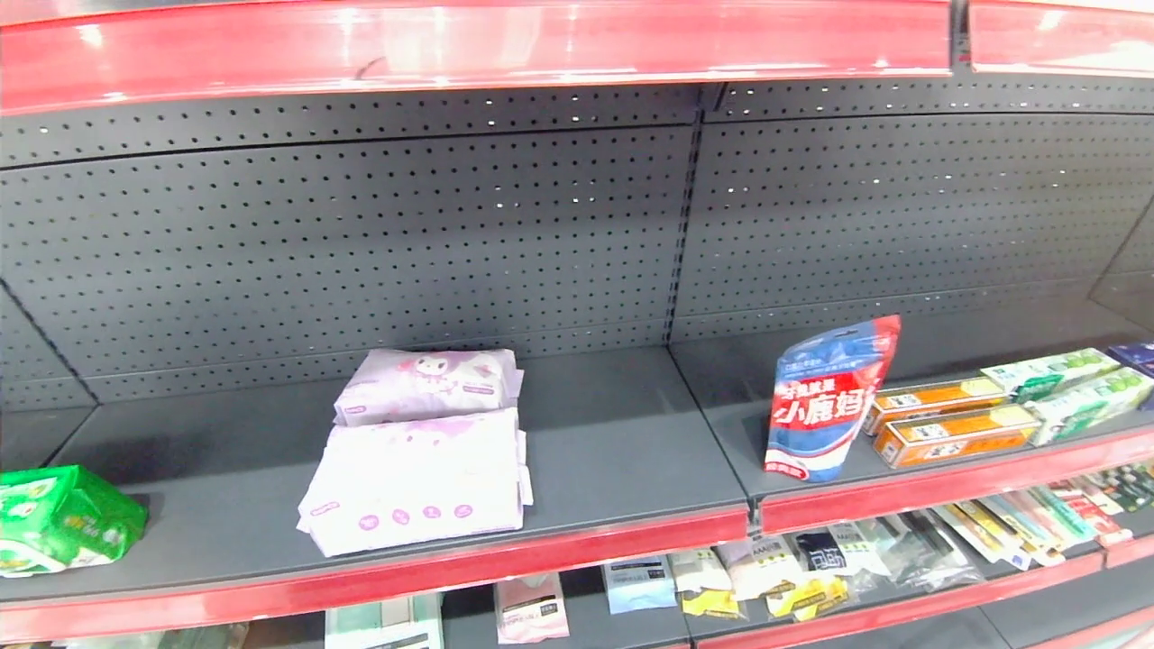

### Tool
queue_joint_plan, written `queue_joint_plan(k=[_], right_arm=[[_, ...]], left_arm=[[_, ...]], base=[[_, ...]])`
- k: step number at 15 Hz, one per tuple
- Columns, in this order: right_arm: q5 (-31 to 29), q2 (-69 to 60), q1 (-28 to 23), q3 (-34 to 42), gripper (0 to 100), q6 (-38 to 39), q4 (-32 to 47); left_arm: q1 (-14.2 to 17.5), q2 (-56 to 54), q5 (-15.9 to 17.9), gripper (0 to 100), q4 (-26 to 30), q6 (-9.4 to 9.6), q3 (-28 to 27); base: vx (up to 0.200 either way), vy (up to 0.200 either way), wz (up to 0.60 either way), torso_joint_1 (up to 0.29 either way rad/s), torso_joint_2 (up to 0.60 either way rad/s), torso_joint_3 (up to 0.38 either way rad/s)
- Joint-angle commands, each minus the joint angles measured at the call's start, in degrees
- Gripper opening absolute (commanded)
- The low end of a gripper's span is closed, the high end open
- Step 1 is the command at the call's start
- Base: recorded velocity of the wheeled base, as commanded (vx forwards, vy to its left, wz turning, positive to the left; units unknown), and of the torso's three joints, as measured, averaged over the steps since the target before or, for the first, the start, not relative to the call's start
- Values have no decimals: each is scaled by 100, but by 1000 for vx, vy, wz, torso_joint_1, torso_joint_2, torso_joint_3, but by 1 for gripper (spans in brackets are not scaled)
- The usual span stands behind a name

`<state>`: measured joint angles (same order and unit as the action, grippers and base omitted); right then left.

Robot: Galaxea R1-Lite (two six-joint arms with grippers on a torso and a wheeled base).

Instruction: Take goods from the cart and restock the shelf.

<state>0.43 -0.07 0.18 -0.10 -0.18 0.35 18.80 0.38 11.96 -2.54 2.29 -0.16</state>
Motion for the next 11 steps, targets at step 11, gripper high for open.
queue_joint_plan(k=[11], right_arm=[[10, 7, -1, 1, 100, -17, 0]], left_arm=[[1, -38, 26, 100, -1, -27, 7]], base=[[0, 0, 273, 1, 1, 1]])
